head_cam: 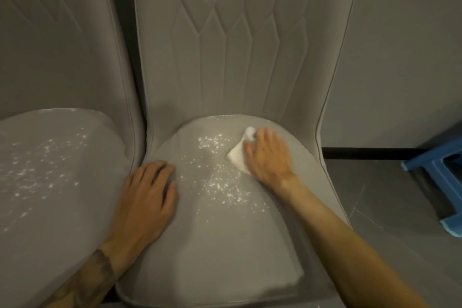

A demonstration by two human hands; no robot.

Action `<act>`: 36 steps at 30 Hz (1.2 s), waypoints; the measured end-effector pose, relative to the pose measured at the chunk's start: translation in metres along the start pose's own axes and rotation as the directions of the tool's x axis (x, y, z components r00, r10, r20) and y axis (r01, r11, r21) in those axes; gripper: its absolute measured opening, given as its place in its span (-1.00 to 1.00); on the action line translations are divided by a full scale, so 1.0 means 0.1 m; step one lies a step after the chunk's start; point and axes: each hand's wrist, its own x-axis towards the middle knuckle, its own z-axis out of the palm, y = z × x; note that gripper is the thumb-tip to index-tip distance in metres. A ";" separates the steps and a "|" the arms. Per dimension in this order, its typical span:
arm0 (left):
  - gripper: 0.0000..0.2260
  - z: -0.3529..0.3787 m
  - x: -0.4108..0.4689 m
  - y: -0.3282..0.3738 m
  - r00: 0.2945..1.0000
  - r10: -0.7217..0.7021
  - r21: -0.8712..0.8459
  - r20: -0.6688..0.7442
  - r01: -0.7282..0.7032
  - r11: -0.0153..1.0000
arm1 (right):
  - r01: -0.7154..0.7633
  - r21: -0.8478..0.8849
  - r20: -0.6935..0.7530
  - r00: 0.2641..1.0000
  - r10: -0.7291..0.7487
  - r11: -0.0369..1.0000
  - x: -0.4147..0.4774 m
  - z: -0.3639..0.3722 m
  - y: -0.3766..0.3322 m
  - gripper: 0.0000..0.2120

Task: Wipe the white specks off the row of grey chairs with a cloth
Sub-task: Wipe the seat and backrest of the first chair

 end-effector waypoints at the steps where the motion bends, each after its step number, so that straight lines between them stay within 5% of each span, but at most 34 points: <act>1: -0.59 0.00 0.00 0.00 1.000 -0.001 -0.009 0.003 0.001 1.000 | 0.098 0.010 0.012 0.995 -0.098 0.995 -0.09 0.02 -0.06 -0.69; 3: -0.58 0.01 0.01 -0.02 1.000 0.002 -0.011 -0.003 -0.002 1.000 | 0.168 0.039 0.038 0.985 -0.170 0.985 -0.15 0.00 0.10 -0.72; 9: -0.57 -0.01 0.02 0.01 1.000 -0.011 -0.030 -0.006 0.011 0.999 | -0.199 -0.092 -0.001 0.980 0.200 0.976 0.25 -0.06 0.32 -0.70; 14: -0.57 0.00 0.02 0.00 1.000 -0.008 -0.036 0.002 0.008 0.999 | 0.197 0.025 0.020 0.980 -0.198 0.980 0.01 0.06 -0.02 -0.73; 20: -0.59 0.01 0.02 0.01 1.000 -0.016 -0.033 -0.010 0.016 0.999 | -0.157 -0.112 0.005 0.987 0.158 0.981 0.42 0.02 0.24 -0.71; 25: -0.59 0.01 0.02 0.01 1.000 -0.003 -0.029 -0.015 0.003 1.000 | 0.267 0.051 0.055 0.961 -0.270 0.962 0.08 0.11 -0.08 -0.74; 27: -0.58 0.01 0.02 0.01 1.000 0.003 -0.025 -0.025 -0.004 1.000 | 0.244 0.015 0.098 0.965 -0.244 0.970 0.14 0.01 0.22 -0.72; 31: -0.60 -0.01 0.03 0.03 1.000 -0.008 -0.022 -0.024 0.007 1.000 | -0.069 -0.100 0.057 0.996 0.075 0.993 0.25 -0.11 0.55 -0.70; 36: -0.60 -0.01 0.03 0.03 1.000 -0.006 -0.019 -0.019 0.006 1.000 | 0.280 0.093 0.096 0.953 -0.288 0.956 -0.47 -0.11 0.22 -0.73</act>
